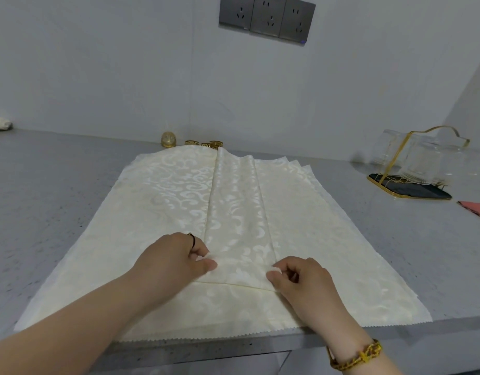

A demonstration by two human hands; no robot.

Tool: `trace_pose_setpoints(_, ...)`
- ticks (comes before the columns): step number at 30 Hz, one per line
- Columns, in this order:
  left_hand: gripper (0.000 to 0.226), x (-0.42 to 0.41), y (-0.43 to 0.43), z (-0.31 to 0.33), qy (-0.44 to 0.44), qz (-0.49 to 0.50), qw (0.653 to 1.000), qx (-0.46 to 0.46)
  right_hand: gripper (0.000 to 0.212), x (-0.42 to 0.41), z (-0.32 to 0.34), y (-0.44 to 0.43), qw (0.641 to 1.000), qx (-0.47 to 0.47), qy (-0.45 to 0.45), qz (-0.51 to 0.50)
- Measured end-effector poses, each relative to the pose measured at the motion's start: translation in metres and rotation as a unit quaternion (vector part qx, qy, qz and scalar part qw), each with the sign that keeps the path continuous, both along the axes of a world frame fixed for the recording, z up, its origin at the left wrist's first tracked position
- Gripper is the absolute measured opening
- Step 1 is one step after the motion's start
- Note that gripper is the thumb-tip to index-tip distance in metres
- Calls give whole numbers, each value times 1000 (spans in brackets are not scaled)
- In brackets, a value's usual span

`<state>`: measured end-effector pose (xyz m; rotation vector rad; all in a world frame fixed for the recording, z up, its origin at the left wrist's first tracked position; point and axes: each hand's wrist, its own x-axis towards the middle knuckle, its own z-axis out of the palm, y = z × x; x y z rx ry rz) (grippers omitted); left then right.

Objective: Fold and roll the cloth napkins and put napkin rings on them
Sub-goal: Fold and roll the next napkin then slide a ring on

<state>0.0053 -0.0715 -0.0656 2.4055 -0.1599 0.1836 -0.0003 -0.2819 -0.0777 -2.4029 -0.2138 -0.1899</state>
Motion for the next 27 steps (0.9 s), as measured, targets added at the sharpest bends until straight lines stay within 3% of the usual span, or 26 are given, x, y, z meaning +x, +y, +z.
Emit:
trace_pose_setpoints(5,27,-5,0,2,-6,-12,999,42,27,1,7,3,999,-31,21,-5)
trace_pose_setpoints(8,25,-2,3,-1,-55,-23,997,58,23,1,11,4,999,-50,3,-9)
trace_pose_setpoints(11,23,-1,4,-4,-173,-95,964,176,24,3,4,5,983,-129,-132,-2)
trace_pose_setpoints(13,22,0,6,-7,-229,-175,924,252,13,4,0,4,954,-171,-235,69)
trace_pose_setpoints(15,20,-1,14,-11,-231,-189,912,280,11,6,-5,-2,932,-204,-265,141)
trace_pose_setpoints(20,36,-5,29,-15,-179,-190,930,257,26,5,-4,-24,947,-165,-182,206)
trace_pose_setpoints(23,36,-3,25,-12,-168,-165,946,225,42,8,-7,-29,971,-94,-138,173)
trace_pose_setpoints(27,71,4,16,-4,-141,-105,965,192,37,12,4,-22,984,-88,-84,134)
